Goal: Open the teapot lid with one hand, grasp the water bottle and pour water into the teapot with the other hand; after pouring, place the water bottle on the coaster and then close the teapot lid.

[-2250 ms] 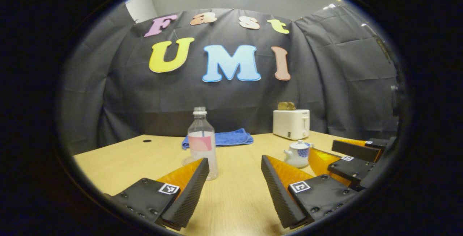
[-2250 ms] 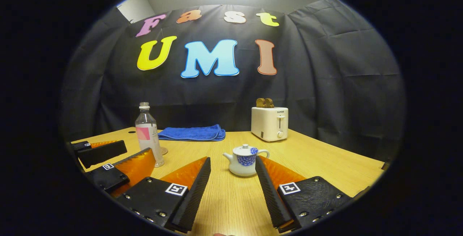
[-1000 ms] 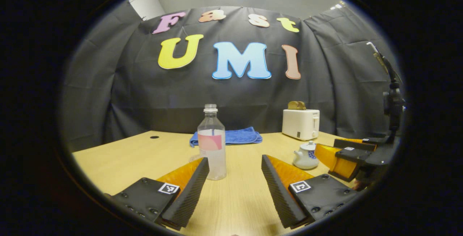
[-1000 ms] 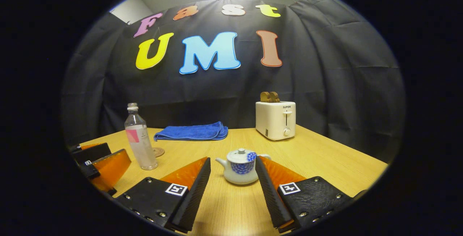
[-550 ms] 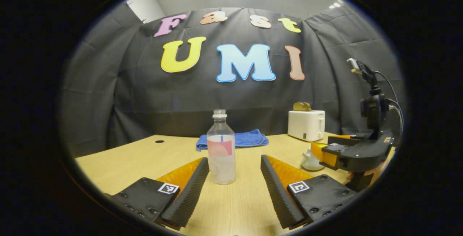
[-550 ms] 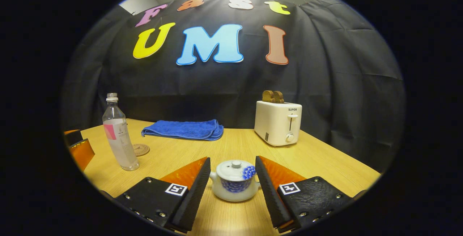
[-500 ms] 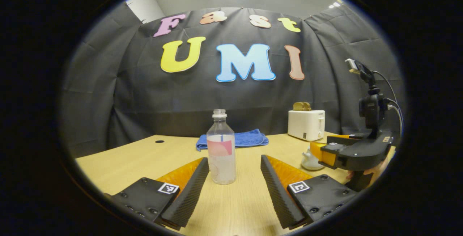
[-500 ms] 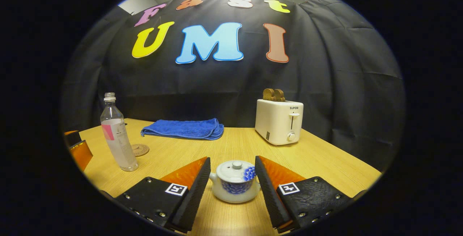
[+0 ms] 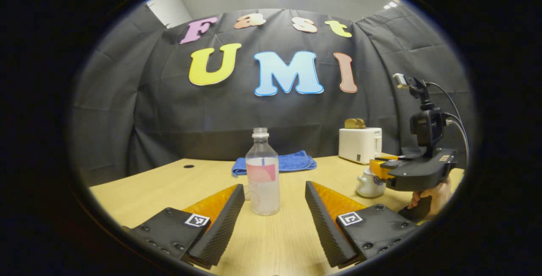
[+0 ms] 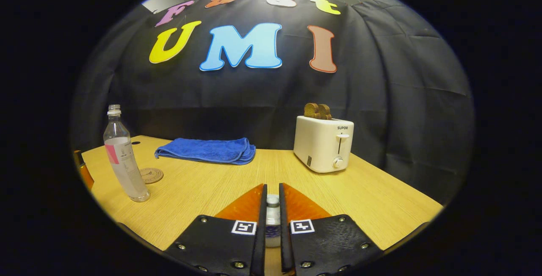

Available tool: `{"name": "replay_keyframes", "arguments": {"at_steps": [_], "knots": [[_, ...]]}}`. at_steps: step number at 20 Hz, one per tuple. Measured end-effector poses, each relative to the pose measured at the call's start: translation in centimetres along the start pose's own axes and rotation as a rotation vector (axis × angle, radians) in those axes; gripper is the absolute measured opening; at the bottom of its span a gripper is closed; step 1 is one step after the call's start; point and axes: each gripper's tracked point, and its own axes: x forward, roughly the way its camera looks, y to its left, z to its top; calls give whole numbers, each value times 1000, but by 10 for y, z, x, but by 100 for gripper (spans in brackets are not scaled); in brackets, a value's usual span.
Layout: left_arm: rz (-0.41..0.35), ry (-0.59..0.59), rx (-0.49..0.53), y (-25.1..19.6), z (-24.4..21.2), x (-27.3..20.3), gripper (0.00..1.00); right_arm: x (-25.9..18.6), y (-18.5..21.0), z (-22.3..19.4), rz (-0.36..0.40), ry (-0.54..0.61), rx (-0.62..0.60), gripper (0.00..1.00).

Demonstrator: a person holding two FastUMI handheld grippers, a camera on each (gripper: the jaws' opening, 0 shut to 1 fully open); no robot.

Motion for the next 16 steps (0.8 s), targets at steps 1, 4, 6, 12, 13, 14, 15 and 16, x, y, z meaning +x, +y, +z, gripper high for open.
{"name": "replay_keyframes", "arguments": {"at_steps": [1,4,6,12,13,14,15,16], "knots": [[0,-2,2,0,0,0,99,0,1,1,2,-2,-5,15],[1,-2,3,1,-1,0,99,1,-3,4,-2,-10,2,3],[-8,7,-10,-1,-5,2,99,0,-2,3,5,-14,-12,3],[-8,7,0,-2,-8,8,99,-9,-1,22,20,-82,-7,3],[-11,5,0,-3,-8,10,99,-12,0,26,22,-92,-11,3],[-16,2,0,-4,-8,11,99,-16,0,29,29,-102,-14,3],[-20,1,-4,-5,-9,14,99,-22,3,33,42,-113,-13,3],[-23,3,-10,-5,-10,18,99,-29,5,34,53,-121,-16,3]]}}
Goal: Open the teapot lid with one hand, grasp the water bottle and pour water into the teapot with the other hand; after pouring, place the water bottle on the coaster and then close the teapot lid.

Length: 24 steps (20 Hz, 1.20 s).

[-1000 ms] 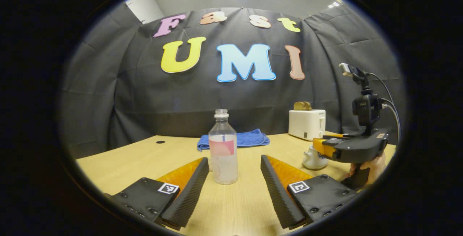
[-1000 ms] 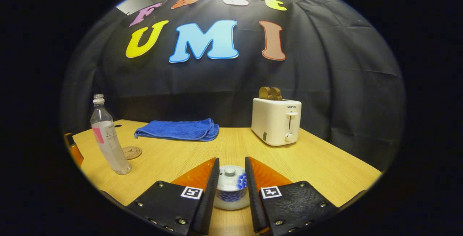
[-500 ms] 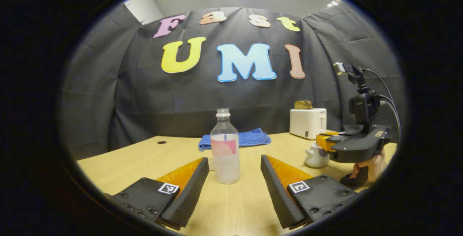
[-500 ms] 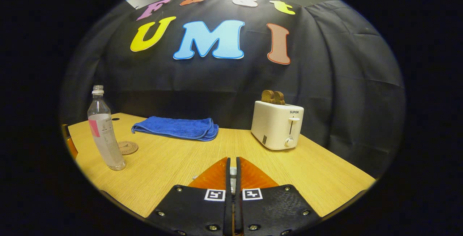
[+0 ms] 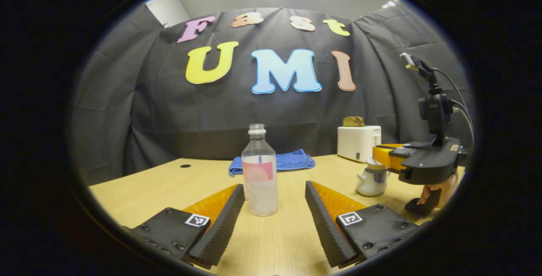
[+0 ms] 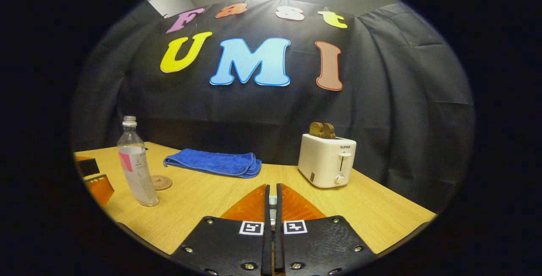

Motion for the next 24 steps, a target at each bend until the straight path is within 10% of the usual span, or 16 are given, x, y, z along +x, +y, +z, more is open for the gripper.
{"name": "replay_keyframes", "arguments": {"at_steps": [24], "knots": [[63,20,-2,24,-9,113,98,-100,15,1,141,-46,42,3]]}}
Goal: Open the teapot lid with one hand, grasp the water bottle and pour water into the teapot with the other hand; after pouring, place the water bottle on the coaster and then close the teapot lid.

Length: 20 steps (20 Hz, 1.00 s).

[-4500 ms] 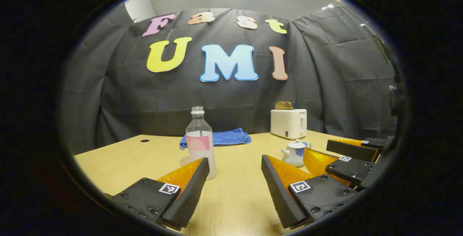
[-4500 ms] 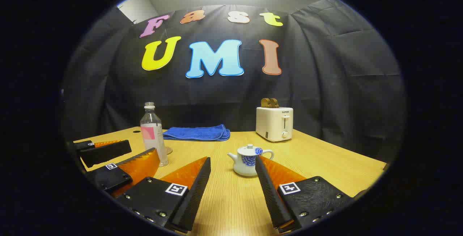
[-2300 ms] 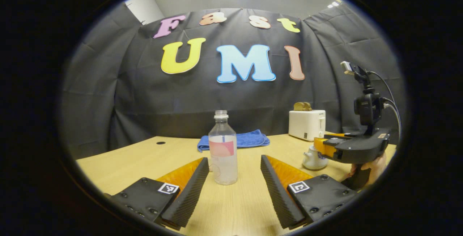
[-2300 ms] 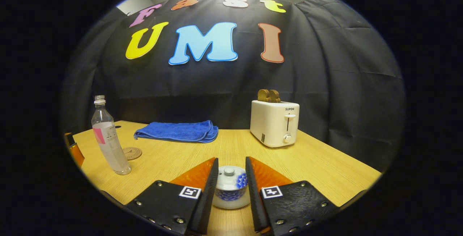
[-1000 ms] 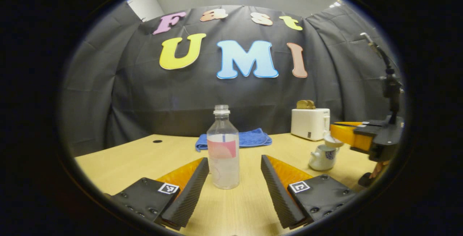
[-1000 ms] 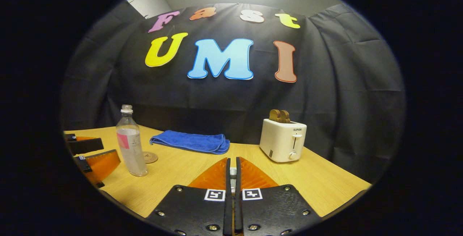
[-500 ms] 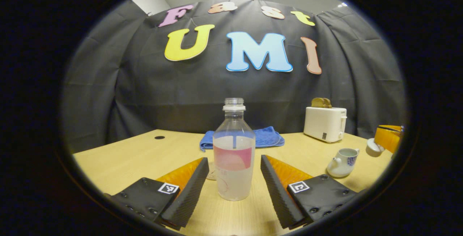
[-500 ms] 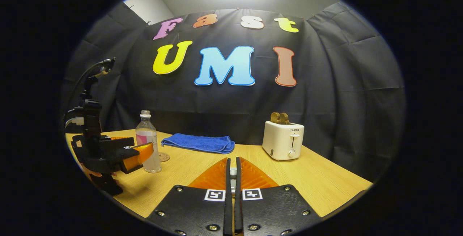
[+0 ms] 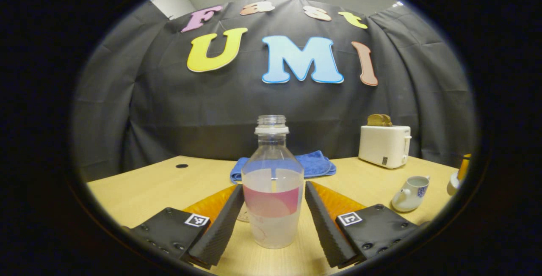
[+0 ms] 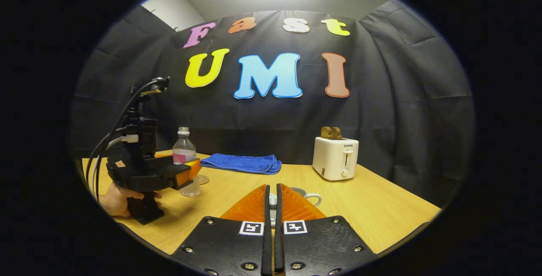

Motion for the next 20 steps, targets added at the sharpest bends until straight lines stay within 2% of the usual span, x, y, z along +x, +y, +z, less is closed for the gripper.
{"name": "replay_keyframes", "arguments": {"at_steps": [1,2,7,11,15,18,20], "knots": [[-11,-2,0,-3,-1,3,98,-5,1,1,5,-2,0,3],[-10,-3,-4,-1,1,1,88,-12,3,2,12,-8,1,3],[-4,6,26,-3,0,-7,85,-57,15,-1,51,-4,37,3],[-21,8,189,-17,4,-14,84,-84,20,-8,61,3,16,3],[-57,18,321,-36,5,-15,85,-93,18,-13,46,4,10,3],[-68,36,463,-47,3,-15,85,-101,16,-17,36,5,19,3],[-84,30,513,-58,5,-16,85,-104,14,-20,28,8,21,3]]}}
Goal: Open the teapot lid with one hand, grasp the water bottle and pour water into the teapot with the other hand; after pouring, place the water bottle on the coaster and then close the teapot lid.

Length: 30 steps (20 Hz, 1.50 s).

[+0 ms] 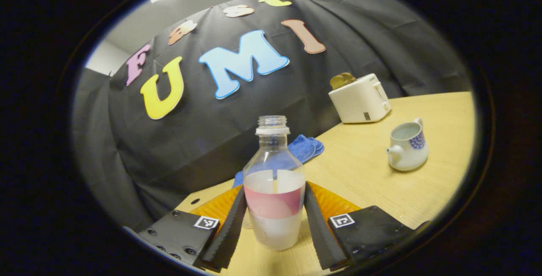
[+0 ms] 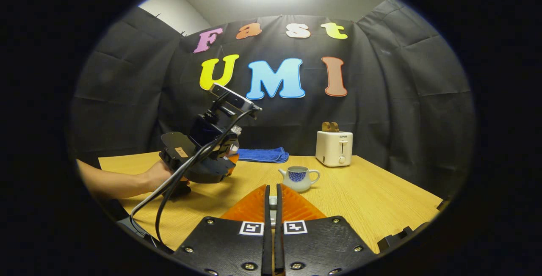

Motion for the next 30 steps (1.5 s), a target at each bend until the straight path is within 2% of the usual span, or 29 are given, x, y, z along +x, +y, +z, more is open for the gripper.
{"name": "replay_keyframes", "arguments": {"at_steps": [8,11,16,22,30], "knots": [[-5,-63,226,-18,32,1,85,-7,-9,-2,-22,-2,6,3],[-20,-47,306,-25,31,7,85,-11,-13,-5,-37,-5,3,3],[-49,2,495,-37,25,15,85,-13,-15,-10,-39,6,22,3],[-136,13,668,-73,27,16,85,-15,-19,-13,-42,14,28,3],[-154,-3,918,-108,34,12,84,-15,-24,-17,-48,27,39,3]]}}
